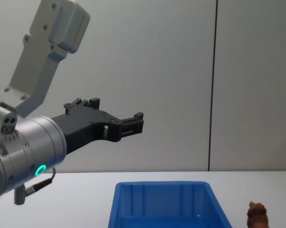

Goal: Pick up the two dolls from the table and place them into the box.

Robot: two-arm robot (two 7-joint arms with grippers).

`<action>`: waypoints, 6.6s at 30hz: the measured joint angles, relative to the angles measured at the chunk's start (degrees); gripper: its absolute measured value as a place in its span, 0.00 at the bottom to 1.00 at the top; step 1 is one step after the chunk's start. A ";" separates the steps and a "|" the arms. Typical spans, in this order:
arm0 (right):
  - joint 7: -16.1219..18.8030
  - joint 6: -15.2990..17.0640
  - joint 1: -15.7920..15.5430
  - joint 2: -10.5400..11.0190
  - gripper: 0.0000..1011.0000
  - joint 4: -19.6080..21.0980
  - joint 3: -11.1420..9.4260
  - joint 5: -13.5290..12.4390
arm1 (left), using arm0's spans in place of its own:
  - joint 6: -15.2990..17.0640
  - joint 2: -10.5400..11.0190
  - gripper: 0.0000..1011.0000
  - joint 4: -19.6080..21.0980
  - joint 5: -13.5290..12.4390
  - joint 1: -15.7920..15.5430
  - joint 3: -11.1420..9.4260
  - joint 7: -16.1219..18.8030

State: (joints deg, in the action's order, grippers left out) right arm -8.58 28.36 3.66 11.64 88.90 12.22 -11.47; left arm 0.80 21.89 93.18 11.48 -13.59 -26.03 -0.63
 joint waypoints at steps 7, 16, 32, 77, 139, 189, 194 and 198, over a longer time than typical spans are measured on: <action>0.70 -2.54 0.25 0.02 0.36 1.14 -0.10 1.22 | 0.00 0.00 0.99 0.00 0.00 0.00 0.00 0.00; 2.94 -6.15 1.09 -0.01 0.36 3.60 -0.14 2.86 | 0.00 0.00 0.99 0.00 0.00 0.00 0.00 0.00; 12.58 -8.21 4.00 -0.35 0.36 7.92 0.27 3.57 | 0.00 0.00 0.99 0.00 0.00 0.00 0.00 0.00; 28.71 6.87 7.75 -0.31 0.99 9.32 2.94 5.85 | 0.00 0.00 0.99 0.00 0.00 0.00 0.00 0.00; 9.98 18.98 -1.22 -0.05 0.99 13.69 -1.74 -4.10 | 0.00 0.00 0.99 0.00 0.00 0.00 0.00 0.00; 11.99 19.65 6.55 -4.68 0.45 0.75 -0.73 -0.68 | 0.00 0.00 0.99 0.00 0.00 0.00 0.00 0.00; 12.08 19.63 6.63 -4.71 0.32 0.63 -0.70 -0.61 | 0.00 0.00 0.99 0.00 0.00 0.00 0.00 0.00; 12.11 19.27 6.62 -4.72 0.29 0.67 -0.73 -0.41 | 0.00 0.00 0.99 0.00 0.00 0.00 0.00 0.00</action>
State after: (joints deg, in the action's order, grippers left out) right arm 3.53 47.63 10.29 6.92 89.56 11.50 -11.88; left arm 0.80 21.89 93.17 11.48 -13.59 -26.02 -0.62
